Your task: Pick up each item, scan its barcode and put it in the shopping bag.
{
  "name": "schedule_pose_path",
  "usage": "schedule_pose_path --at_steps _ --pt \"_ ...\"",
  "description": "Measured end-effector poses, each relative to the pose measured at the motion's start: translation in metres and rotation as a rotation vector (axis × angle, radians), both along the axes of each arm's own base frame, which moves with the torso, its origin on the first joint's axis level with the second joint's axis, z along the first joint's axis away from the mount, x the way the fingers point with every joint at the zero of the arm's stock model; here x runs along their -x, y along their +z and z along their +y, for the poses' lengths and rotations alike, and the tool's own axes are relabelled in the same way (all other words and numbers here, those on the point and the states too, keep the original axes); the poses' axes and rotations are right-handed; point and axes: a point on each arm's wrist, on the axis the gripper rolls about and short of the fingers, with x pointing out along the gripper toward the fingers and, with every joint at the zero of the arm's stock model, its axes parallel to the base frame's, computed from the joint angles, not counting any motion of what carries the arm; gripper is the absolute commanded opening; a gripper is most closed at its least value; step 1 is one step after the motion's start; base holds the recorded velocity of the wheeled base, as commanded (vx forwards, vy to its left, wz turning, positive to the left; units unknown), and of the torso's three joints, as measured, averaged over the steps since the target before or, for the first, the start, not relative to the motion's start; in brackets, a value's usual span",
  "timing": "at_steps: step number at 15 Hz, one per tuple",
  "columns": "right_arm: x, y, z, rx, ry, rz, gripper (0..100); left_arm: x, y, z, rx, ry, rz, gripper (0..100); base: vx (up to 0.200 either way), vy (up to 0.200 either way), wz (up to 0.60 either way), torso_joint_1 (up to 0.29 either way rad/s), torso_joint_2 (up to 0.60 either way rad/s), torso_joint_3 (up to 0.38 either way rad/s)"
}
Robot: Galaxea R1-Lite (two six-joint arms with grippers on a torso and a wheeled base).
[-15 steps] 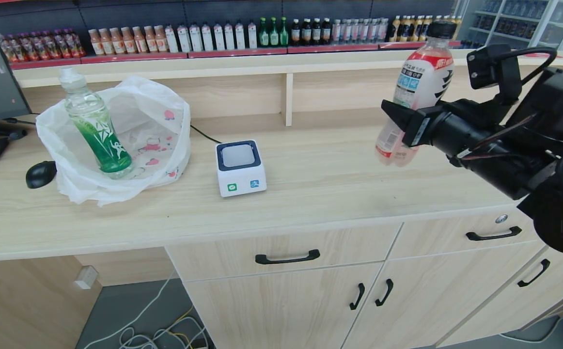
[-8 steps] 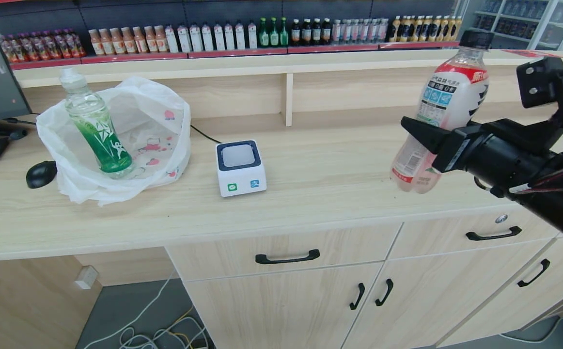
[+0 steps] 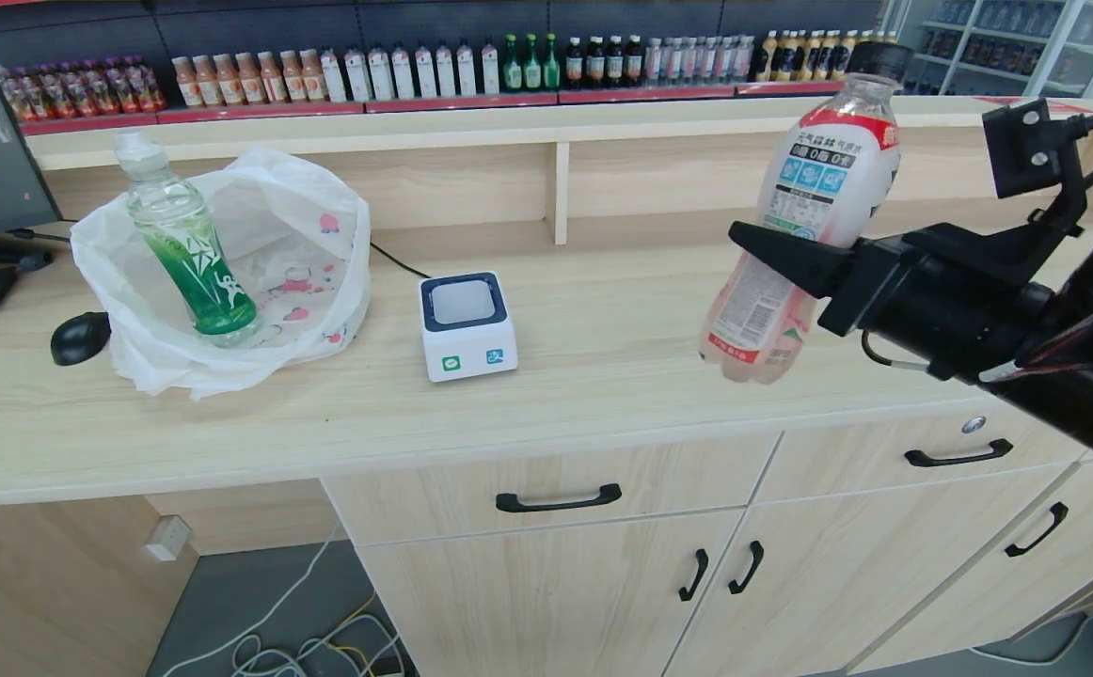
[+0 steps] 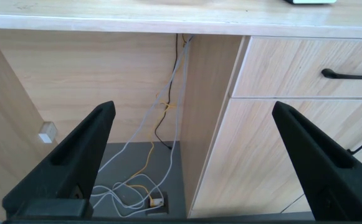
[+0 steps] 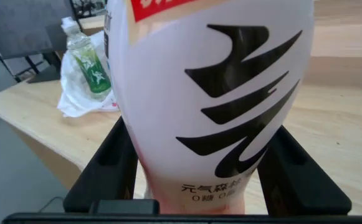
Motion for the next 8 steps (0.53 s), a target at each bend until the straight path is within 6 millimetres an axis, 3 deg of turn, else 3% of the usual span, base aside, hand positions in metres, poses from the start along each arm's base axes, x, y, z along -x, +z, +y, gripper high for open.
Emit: schedule_pose_path --at_steps 3,8 --pt "-0.009 0.008 0.018 -0.135 0.088 -0.061 0 0.0 0.0 0.0 0.0 0.0 0.0 100 0.0 0.0 0.0 0.0 0.0 0.0" --pt "-0.015 -0.004 0.039 -0.208 0.39 -0.046 0 0.0 0.0 0.0 0.0 0.0 0.0 100 0.0 0.0 0.0 0.0 0.0 0.0"
